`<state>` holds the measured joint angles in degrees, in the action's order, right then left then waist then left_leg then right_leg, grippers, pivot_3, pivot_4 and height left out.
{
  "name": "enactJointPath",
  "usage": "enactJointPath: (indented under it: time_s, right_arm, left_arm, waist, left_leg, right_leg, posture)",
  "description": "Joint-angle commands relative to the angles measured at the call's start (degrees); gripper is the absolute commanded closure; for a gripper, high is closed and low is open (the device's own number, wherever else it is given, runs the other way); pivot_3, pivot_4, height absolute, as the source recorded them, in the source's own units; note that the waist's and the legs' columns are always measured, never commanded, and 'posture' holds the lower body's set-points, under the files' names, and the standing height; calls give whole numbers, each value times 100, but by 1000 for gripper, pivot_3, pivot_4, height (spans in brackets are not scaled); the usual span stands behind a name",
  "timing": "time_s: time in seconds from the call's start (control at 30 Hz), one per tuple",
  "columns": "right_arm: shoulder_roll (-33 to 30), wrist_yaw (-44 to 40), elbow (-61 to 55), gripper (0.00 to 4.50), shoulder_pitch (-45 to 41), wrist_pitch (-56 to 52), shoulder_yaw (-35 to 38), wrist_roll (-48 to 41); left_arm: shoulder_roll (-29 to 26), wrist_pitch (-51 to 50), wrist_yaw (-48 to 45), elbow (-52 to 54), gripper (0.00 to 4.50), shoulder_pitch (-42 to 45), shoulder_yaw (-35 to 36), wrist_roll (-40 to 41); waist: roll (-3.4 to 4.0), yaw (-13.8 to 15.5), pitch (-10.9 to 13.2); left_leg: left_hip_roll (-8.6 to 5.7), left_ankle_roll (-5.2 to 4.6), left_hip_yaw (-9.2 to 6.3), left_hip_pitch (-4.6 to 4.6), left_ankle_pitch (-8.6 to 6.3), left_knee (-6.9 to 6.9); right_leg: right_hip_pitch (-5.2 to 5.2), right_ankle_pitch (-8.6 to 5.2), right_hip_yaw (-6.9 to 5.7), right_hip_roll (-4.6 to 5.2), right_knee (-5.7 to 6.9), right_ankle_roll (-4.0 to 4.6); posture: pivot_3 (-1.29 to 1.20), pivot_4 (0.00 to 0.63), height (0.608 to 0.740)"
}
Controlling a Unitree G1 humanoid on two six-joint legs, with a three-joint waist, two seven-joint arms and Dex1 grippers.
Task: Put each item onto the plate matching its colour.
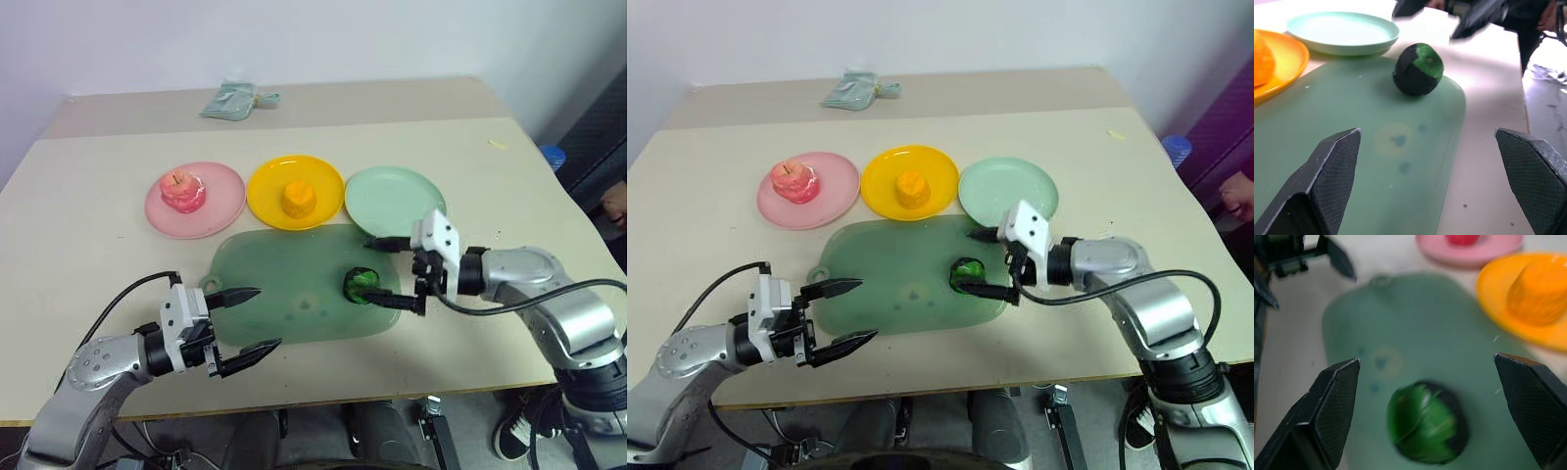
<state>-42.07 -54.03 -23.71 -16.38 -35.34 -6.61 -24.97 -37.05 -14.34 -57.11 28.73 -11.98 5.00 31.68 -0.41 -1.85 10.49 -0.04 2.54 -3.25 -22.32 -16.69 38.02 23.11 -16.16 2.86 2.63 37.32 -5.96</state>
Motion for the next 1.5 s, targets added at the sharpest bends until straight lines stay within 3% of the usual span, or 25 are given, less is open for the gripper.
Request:
enactJointPath:
  time_s: [0.03,0.1,0.13,0.2,0.3,0.5,0.67,0.77,0.87,0.97,1.13,1.3,1.4,1.5]
  right_arm:
    - [95,222,86,36,118,195,-249,361]
    - [220,364,236,36,102,178,-365,486]
    - [293,433,267,276,84,160,-372,501]
    - [448,580,241,845,26,143,-242,438]
    - [683,810,88,2297,-166,-88,198,63]
    - [940,1433,632,2297,-968,-204,709,85]
    - [1378,2846,2855,2297,-2005,-300,848,910]
    - [1614,3009,3828,2297,-2363,77,986,984]
    - [1615,2825,4067,1501,-2425,542,1086,986]
    - [1316,2526,3787,34,-2164,1266,1013,1236]
    - [613,1559,3133,34,-1333,1706,1496,821]
    - [-382,345,2564,34,119,908,2722,-270]
    - [-754,-106,2209,34,1005,751,2945,-391]
    - [-809,-97,2224,34,1265,754,3035,-364]
  left_arm:
    - [-3,3,8,67,0,186,-96,12]
    - [-8,-52,51,91,0,261,-142,21]
    - [-14,-65,65,99,0,280,-157,18]
    - [-23,-82,110,128,0,286,-171,6]
    - [-48,-112,187,197,0,219,-99,33]
    - [-35,-55,300,262,0,-11,-10,14]
    - [69,-96,494,313,0,94,-116,8]
    - [96,-164,610,386,0,154,-155,20]
    - [138,-150,744,368,0,165,-81,5]
    - [200,-71,931,178,0,168,228,44]
    - [206,80,1160,-531,0,151,1136,72]
    - [-159,333,1430,-2124,0,-29,2233,-395]
    - [-132,407,1442,-2343,0,-223,2553,-378]
    - [-73,371,1523,-2244,0,-355,2688,-343]
  waist:
    - [0,7,0]
    - [0,33,0]
    - [0,52,0]
    - [0,74,0]
    - [0,91,1]
    - [0,96,1]
    - [-1,98,0]
    - [0,110,0]
    - [6,84,4]
    - [11,89,7]
    - [10,108,6]
    - [11,114,6]
    - [7,86,5]
    - [2,66,1]
  left_leg:
    - [-2,0,0,-2,0,0]
    - [-3,0,0,-4,0,1]
    - [-3,0,-1,-4,0,1]
    - [-3,0,-1,-4,0,1]
    - [-2,0,-2,-4,0,2]
    - [-1,0,-5,-5,0,2]
    - [-4,2,-1,-4,1,2]
    - [-8,4,-2,-10,2,1]
    - [-7,3,4,-18,2,-4]
    - [-7,3,8,-18,2,-4]
    - [-6,2,-1,-15,1,-2]
    - [-6,-1,-1,-12,0,-2]
    - [-3,-4,6,-9,-2,-2]
    - [2,-4,9,7,-2,0]
  right_leg:
    - [0,0,0,4,-1,-1]
    - [1,0,0,5,-3,-1]
    - [1,0,0,6,-3,-1]
    - [3,0,0,5,-3,-1]
    - [3,0,0,5,-3,-1]
    - [2,0,-1,8,-3,-1]
    - [2,0,0,8,-2,-1]
    - [8,0,0,10,-3,0]
    - [21,1,2,10,-4,-1]
    - [23,1,4,10,-3,-2]
    - [11,1,-2,7,-8,-2]
    - [6,0,-2,4,-8,-2]
    - [5,0,1,6,-11,-2]
    - [-11,0,2,5,-9,-2]
  posture:
    - [0,150,740]
    - [0,150,740]
    - [0,150,740]
    - [0,150,740]
    - [0,150,740]
    - [0,150,740]
    - [0,150,740]
    - [0,150,740]
    - [0,150,740]
    - [0,150,740]
    - [0,150,740]
    - [0,150,740]
    - [0,150,740]
    - [0,150,740]
